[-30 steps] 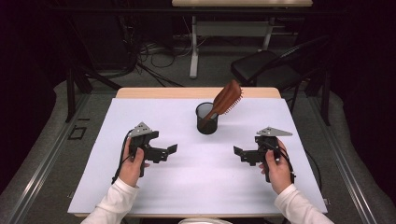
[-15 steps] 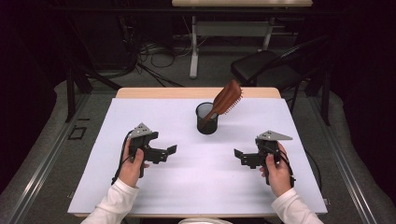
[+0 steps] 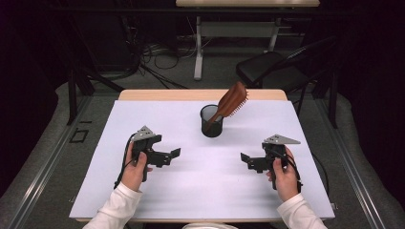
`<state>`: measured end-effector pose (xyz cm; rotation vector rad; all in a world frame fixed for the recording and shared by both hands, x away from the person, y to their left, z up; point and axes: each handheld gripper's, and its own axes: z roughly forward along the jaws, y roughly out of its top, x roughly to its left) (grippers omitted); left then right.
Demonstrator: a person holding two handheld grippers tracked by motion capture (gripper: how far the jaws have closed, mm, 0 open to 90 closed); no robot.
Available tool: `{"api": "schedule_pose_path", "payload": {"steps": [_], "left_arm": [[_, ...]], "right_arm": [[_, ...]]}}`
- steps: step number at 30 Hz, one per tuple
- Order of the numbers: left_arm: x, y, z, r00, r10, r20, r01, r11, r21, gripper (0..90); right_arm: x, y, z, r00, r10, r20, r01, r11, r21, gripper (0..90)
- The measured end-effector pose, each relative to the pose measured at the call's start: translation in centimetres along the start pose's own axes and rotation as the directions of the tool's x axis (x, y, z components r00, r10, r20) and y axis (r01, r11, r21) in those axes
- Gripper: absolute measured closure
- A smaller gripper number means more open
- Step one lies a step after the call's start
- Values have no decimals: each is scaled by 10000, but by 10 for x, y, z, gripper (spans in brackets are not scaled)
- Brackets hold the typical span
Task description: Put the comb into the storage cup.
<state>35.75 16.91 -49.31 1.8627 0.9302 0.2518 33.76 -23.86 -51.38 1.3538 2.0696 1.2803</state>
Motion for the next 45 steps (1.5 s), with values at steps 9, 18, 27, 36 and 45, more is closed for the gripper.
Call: {"api": "schedule_pose_path", "payload": {"steps": [9,18,27,36,45], "left_arm": [[1,0,0,10000,13,-9,-13,10000,25,4],[1,-1,1,10000,3,-39,-3,10000,19,4],[1,-2,1,10000,4,-60,-3,10000,33,4],[1,-3,1,10000,51,-61,-51,10000,70,4],[1,-3,1,10000,47,-67,-47,10000,83,3]], "right_arm": [[-1,-2,0,10000,30,15,-30,10000,-49,0],[0,-4,0,10000,2,43,-2,10000,-50,0],[2,-8,1,10000,-69,49,69,10000,-54,0],[2,-11,2,10000,-55,57,55,10000,5,0],[3,-12,2,10000,-81,51,81,10000,-29,0]]}}
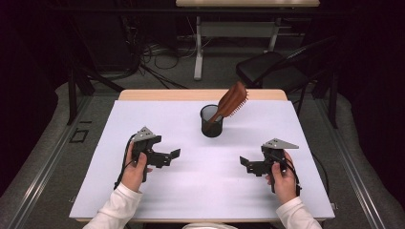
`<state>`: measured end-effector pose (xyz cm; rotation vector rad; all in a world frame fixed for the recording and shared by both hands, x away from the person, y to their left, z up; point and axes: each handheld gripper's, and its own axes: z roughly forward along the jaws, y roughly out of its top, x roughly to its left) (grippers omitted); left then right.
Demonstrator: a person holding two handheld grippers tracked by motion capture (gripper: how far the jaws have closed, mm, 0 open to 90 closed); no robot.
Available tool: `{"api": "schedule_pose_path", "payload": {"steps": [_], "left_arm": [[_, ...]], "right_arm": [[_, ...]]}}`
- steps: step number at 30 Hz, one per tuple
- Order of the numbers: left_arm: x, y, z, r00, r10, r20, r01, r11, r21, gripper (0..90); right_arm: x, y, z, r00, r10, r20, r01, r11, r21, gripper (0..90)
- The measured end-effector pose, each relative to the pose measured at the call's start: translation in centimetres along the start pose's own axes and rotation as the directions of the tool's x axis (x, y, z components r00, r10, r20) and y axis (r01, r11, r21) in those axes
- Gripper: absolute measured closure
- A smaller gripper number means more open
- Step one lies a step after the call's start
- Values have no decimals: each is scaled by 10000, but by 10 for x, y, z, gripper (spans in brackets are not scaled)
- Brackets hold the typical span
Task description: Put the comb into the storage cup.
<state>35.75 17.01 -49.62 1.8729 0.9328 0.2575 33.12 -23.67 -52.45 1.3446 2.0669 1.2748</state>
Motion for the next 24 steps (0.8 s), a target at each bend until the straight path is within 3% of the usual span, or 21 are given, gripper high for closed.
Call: {"api": "schedule_pose_path", "payload": {"steps": [24], "left_arm": [[4,0,-3,9999,-102,-96,101,9999,-118,3]], "right_arm": [[0,0,0,9999,-81,-86,81,10000,-15,0]]}}
